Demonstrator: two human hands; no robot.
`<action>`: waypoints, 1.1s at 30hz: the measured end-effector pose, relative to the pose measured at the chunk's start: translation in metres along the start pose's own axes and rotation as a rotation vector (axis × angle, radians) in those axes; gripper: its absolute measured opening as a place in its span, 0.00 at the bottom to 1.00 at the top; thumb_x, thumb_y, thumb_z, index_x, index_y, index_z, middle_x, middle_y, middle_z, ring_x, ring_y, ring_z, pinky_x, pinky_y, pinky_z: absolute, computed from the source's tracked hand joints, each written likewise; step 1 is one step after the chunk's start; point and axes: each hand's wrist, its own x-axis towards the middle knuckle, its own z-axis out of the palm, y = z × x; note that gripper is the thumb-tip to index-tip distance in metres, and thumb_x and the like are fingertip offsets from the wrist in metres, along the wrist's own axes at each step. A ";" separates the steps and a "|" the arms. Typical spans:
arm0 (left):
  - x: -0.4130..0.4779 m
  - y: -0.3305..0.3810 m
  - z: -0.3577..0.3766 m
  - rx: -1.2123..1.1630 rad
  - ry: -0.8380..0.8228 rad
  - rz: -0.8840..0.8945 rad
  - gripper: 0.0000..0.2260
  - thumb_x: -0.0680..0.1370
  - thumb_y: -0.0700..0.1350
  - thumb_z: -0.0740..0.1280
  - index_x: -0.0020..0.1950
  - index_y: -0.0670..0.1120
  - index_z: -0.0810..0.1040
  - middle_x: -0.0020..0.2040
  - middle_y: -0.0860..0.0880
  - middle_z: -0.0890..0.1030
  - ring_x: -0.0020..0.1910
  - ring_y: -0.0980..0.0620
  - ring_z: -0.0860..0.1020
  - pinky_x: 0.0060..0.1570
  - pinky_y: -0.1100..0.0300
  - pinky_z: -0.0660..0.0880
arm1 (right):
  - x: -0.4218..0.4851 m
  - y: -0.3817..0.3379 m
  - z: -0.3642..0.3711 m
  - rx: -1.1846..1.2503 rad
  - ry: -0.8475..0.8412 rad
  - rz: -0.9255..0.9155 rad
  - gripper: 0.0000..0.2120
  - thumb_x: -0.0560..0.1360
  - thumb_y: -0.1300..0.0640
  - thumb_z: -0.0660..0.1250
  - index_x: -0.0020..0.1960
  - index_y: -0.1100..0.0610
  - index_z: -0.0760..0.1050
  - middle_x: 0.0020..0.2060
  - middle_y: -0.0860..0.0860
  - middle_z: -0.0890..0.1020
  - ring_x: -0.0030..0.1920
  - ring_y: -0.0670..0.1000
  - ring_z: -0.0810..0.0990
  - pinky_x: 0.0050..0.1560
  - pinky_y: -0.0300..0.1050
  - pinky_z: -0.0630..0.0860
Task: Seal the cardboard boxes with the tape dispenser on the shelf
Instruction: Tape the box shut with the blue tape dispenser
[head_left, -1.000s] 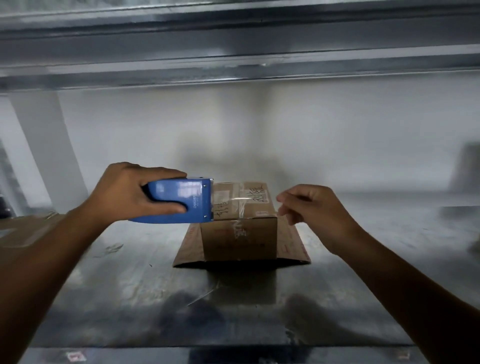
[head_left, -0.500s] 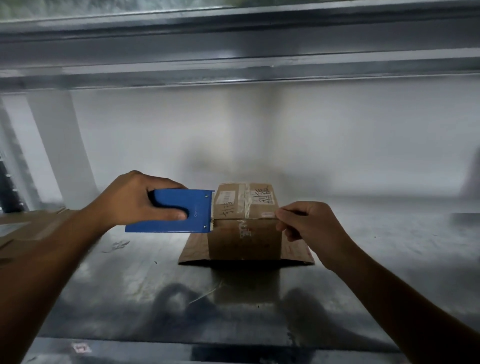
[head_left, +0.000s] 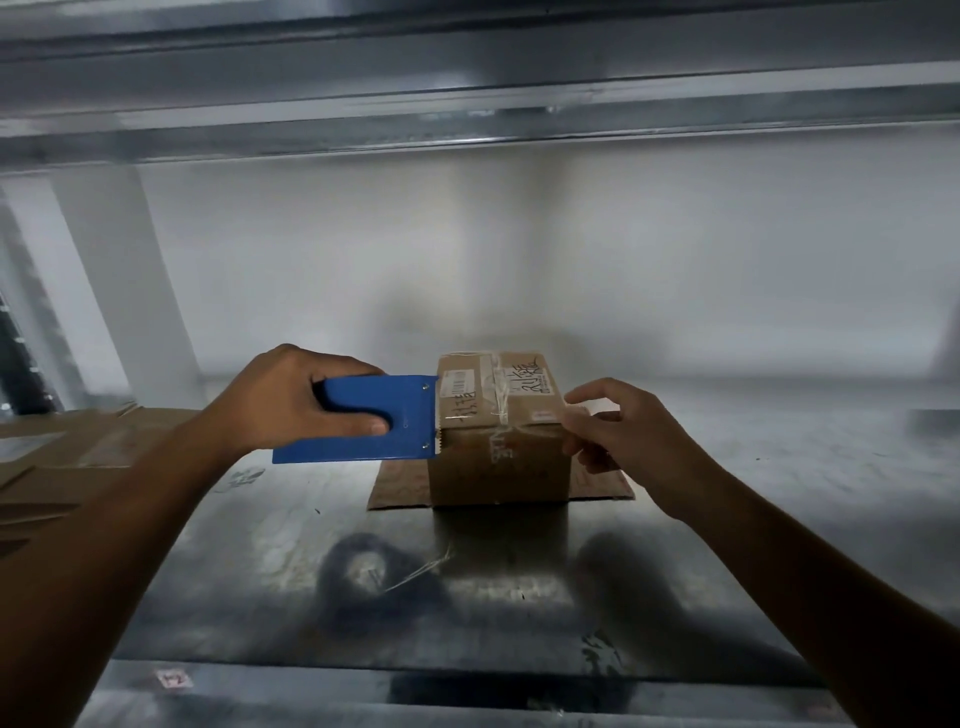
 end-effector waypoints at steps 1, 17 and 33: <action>0.000 -0.001 0.000 0.000 0.000 0.000 0.22 0.62 0.72 0.71 0.54 0.70 0.79 0.47 0.67 0.84 0.45 0.61 0.84 0.49 0.50 0.82 | 0.002 0.000 -0.001 0.025 -0.032 0.035 0.06 0.80 0.55 0.70 0.56 0.49 0.79 0.37 0.56 0.86 0.33 0.51 0.82 0.39 0.46 0.82; 0.004 -0.007 0.002 0.019 0.005 -0.010 0.24 0.63 0.72 0.71 0.56 0.67 0.81 0.48 0.67 0.84 0.47 0.61 0.84 0.51 0.51 0.82 | 0.033 0.015 -0.014 -0.768 -0.015 -0.572 0.26 0.83 0.41 0.58 0.78 0.48 0.65 0.72 0.49 0.71 0.73 0.48 0.63 0.72 0.48 0.64; 0.007 -0.003 0.007 0.166 0.036 0.005 0.31 0.64 0.75 0.67 0.64 0.64 0.80 0.49 0.71 0.80 0.45 0.63 0.82 0.51 0.56 0.82 | 0.063 0.001 0.039 -1.106 -0.327 -0.589 0.27 0.85 0.39 0.46 0.82 0.44 0.54 0.81 0.45 0.60 0.80 0.49 0.58 0.74 0.51 0.64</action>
